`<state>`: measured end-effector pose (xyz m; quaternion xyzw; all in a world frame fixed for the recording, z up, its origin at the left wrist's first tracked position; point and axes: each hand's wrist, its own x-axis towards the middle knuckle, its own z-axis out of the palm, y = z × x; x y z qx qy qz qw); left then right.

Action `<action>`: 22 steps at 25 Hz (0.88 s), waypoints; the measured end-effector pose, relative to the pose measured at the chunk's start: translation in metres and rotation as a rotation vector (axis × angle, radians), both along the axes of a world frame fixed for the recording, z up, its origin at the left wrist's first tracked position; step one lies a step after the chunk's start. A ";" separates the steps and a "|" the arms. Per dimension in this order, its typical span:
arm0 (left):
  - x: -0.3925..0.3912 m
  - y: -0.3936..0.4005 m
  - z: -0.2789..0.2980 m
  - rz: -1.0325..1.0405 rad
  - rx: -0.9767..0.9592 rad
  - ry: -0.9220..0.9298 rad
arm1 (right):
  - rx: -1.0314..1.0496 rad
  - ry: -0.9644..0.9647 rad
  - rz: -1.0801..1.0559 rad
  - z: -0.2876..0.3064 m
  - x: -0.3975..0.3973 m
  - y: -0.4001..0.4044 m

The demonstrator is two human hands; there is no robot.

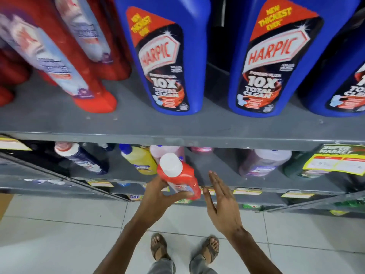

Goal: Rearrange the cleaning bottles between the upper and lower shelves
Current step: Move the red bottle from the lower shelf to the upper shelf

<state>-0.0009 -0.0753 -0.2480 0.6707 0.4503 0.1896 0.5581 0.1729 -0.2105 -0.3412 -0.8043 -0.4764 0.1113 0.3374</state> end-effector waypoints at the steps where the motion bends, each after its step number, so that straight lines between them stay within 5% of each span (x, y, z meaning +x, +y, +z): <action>1: -0.016 0.005 0.018 0.004 0.012 -0.016 | 0.051 0.004 0.005 0.016 -0.011 0.003; 12: -0.174 0.110 0.195 -0.063 0.476 -0.343 | 0.661 -0.210 0.280 0.224 -0.137 0.127; 15: -0.203 0.160 0.222 0.001 0.491 -0.468 | 0.596 -0.314 0.259 0.243 -0.168 0.163; 22: -0.193 0.241 0.249 -0.107 0.494 -0.381 | 0.400 -0.495 0.076 0.224 -0.203 0.203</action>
